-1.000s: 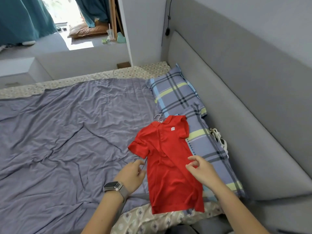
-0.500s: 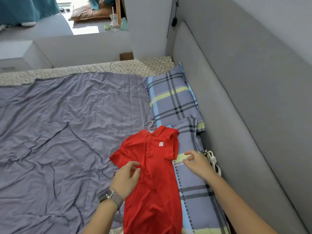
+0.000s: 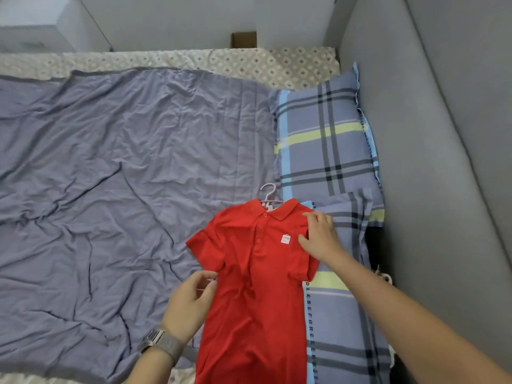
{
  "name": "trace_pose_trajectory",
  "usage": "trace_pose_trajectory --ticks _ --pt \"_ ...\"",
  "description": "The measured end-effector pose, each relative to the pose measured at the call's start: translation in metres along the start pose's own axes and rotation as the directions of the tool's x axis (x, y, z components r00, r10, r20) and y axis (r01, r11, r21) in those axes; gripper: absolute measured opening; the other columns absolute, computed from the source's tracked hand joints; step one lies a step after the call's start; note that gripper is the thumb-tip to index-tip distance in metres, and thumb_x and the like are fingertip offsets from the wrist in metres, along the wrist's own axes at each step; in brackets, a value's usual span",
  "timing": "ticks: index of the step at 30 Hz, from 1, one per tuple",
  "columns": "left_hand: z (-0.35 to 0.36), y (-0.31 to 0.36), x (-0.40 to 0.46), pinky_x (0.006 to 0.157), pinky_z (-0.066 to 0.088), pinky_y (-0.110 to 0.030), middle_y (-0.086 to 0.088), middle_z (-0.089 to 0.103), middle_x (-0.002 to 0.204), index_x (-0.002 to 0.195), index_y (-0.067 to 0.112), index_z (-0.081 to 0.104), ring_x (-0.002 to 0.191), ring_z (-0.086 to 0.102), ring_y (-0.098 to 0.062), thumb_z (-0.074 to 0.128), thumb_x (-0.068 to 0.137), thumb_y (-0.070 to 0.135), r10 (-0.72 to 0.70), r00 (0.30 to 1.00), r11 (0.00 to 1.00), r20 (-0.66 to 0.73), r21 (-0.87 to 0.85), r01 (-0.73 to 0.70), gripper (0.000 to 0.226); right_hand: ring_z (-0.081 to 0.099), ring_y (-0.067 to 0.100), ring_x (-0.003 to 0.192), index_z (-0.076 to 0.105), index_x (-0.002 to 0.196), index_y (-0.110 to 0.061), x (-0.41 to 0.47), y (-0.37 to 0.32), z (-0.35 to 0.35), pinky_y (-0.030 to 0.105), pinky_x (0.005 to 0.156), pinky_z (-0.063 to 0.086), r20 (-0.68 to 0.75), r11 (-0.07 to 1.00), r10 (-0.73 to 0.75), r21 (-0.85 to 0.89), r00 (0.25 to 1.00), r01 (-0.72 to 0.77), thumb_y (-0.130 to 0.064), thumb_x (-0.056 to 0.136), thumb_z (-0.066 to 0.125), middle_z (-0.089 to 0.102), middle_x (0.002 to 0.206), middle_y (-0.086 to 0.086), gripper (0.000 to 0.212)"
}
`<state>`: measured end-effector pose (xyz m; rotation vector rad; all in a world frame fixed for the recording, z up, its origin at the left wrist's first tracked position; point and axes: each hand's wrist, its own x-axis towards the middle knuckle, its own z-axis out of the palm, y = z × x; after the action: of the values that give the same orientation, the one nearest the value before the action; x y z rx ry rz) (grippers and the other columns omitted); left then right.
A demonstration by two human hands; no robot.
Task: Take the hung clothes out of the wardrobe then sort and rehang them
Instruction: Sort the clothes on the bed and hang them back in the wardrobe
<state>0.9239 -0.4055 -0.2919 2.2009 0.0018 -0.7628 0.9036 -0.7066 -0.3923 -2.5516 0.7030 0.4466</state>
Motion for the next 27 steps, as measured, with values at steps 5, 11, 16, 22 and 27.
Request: trace_pose_trajectory --ticks 5,11,16,22,27 --pt "-0.002 -0.012 0.014 0.074 0.053 -0.035 -0.002 0.069 0.083 0.091 0.033 0.059 0.079 0.067 -0.020 0.054 0.076 0.035 -0.064 0.998 0.997 -0.027 -0.038 0.063 0.016 0.040 0.037 0.126 0.041 0.133 0.000 0.082 0.004 0.000 0.043 0.103 0.035 0.075 0.991 0.130 0.010 0.989 -0.131 -0.021 0.084 0.060 0.044 0.135 0.021 0.056" --pt "-0.005 -0.035 0.007 0.062 0.047 -0.017 -0.005 0.066 0.094 0.113 0.024 0.047 0.069 0.066 -0.002 0.051 0.094 0.014 -0.169 0.984 0.978 -0.052 -0.132 0.161 0.023 0.044 0.033 0.124 0.044 0.130 -0.006 0.104 -0.006 0.033 0.043 0.099 0.041 0.225 0.955 0.208 -0.259 0.952 -0.148 -0.024 0.080 0.062 0.050 0.131 0.014 0.057" --pt "-0.011 -0.055 -0.005 0.061 0.049 -0.016 -0.005 0.068 0.089 0.111 0.026 0.050 0.067 0.066 -0.005 0.052 0.093 0.012 -0.209 0.975 0.973 -0.071 -0.111 0.201 0.023 0.057 0.035 0.114 0.035 0.136 -0.007 0.098 -0.023 0.047 0.040 0.092 0.048 0.318 0.981 0.188 -0.095 0.929 -0.166 -0.023 0.076 0.061 0.059 0.122 0.017 0.067" --pt "0.004 -0.066 -0.011 0.075 0.049 -0.040 -0.006 0.067 0.092 0.106 0.033 0.051 0.070 0.067 -0.009 0.059 0.088 0.019 -0.241 0.970 0.966 -0.033 -0.110 0.236 0.025 0.062 0.031 0.085 0.057 0.074 -0.021 0.029 -0.036 0.053 0.033 0.070 0.047 0.186 0.944 0.140 0.272 0.972 -0.188 -0.054 0.082 0.053 0.068 0.082 0.006 0.034" --pt "0.008 -0.061 -0.015 0.085 0.051 -0.042 -0.005 0.064 0.100 0.105 0.033 0.049 0.083 0.065 -0.016 0.058 0.089 0.021 -0.145 0.988 0.984 -0.061 -0.110 0.137 0.022 0.034 0.007 0.048 0.041 0.052 -0.019 -0.048 -0.056 0.047 0.031 0.051 0.029 0.173 0.913 0.022 0.398 0.985 -0.091 -0.039 0.088 0.060 0.040 0.043 -0.005 0.046"
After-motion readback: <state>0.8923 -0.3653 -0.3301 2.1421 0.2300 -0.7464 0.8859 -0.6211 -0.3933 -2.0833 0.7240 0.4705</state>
